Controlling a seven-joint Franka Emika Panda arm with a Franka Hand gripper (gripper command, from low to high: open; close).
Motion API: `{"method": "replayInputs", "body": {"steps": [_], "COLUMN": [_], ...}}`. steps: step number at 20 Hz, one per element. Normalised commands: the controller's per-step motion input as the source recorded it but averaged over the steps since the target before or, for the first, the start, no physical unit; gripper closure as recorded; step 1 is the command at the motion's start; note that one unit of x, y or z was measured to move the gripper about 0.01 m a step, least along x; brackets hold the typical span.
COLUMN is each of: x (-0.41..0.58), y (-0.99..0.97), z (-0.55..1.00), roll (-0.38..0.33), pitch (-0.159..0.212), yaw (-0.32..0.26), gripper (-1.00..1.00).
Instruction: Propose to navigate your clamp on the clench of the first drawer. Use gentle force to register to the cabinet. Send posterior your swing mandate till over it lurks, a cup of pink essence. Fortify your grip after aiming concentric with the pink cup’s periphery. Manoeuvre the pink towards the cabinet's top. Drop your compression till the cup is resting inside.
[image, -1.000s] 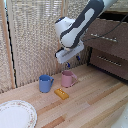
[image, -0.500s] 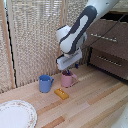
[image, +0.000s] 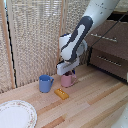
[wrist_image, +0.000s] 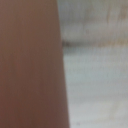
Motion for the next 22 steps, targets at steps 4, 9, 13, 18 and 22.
{"method": "replayInputs", "body": {"steps": [4, 9, 13, 18, 22], "x": [-0.018, -0.010, -0.249, -0.307, -0.051], "y": [0.00, 0.03, 0.03, 0.08, 0.01], "z": [-0.01, 0.00, 0.05, 0.31, 0.77], "roll": [0.002, 0.008, 0.038, 0.024, 0.026], "pitch": [0.004, -0.019, -0.101, -0.108, -0.049], "yaw": [0.012, -0.002, -0.024, -0.140, -0.309], "gripper": [1.00, 1.00, 1.00, 1.00, 1.00]}}
